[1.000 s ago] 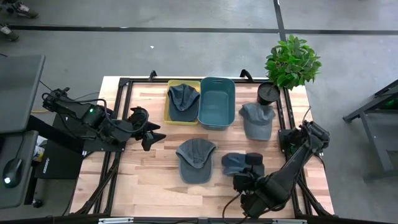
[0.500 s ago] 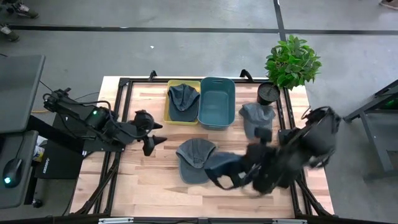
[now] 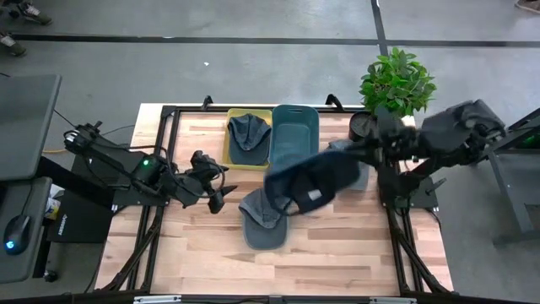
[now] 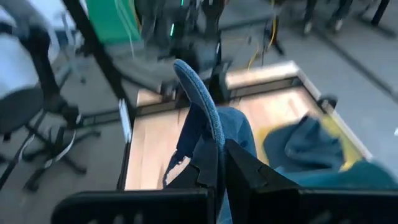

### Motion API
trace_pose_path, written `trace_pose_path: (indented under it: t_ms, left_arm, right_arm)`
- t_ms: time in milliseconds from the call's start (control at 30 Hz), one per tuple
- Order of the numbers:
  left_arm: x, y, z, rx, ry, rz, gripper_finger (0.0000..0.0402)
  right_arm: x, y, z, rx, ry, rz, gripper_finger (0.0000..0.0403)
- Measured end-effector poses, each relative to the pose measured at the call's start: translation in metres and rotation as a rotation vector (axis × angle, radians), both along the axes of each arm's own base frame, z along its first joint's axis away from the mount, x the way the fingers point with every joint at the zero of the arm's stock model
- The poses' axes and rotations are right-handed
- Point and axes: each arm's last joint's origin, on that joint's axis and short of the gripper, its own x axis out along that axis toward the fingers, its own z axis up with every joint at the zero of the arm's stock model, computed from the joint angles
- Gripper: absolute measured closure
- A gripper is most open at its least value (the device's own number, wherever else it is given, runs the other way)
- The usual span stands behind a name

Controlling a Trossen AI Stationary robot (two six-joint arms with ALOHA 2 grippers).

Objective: Pick & Place hat
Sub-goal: Put the blue cap into the yellow bin

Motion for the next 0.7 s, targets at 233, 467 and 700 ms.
trace_pose_path:
  t_ms: [233,467,700]
  left_arm:
    - [0.018,-0.003,0.002,0.018,-0.206,0.258,0.0102]
    - [0.028,-0.004,0.001,0.077,-0.335,0.442,0.0102]
    - [0.046,0.004,-0.007,-0.002,-0.435,0.585,0.0102]
  right_arm:
    - [0.014,-0.006,0.01,-0.112,-0.124,-0.135,0.0399]
    - [0.031,-0.005,0.015,-0.313,-0.174,-0.3,0.0399]
    - [0.036,-0.013,0.038,-0.425,-0.323,-0.395,0.0399]
